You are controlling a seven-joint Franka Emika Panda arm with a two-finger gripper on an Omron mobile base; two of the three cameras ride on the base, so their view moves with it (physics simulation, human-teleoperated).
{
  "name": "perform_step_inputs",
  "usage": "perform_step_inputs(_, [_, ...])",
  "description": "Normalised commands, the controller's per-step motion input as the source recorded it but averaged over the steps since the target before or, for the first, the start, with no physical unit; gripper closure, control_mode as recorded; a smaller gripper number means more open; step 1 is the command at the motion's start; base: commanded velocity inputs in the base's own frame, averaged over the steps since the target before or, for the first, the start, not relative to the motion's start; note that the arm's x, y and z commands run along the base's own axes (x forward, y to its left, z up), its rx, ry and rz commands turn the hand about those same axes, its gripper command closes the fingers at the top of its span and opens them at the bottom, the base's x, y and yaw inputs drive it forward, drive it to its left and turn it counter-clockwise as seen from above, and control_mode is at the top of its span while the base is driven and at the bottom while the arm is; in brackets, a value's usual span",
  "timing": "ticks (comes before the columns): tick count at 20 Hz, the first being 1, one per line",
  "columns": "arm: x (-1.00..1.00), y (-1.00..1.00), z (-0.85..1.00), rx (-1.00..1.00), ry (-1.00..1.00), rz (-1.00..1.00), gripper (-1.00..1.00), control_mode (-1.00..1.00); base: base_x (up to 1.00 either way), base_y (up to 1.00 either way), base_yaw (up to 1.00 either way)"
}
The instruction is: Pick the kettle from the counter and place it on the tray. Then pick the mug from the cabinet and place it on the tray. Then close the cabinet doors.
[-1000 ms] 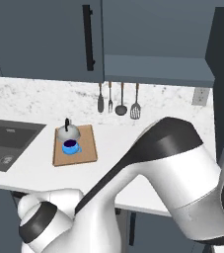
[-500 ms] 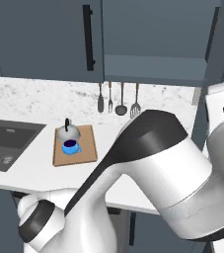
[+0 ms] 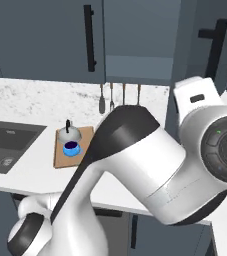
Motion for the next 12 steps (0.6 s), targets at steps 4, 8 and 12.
perform_step_inputs(4, [0.69, 0.46, -0.32, 0.0, 0.0, 0.01, -1.0, -1.0, 0.0, 0.0, 0.0])
perform_step_inputs(8, [0.78, 0.41, -0.27, 0.0, 0.0, 0.01, -1.0, -1.0, 0.0, 0.0, 0.0])
perform_step_inputs(12, [0.85, 0.19, -0.25, 0.0, 0.0, 0.05, -1.0, -1.0, 0.0, 0.0, 0.0])
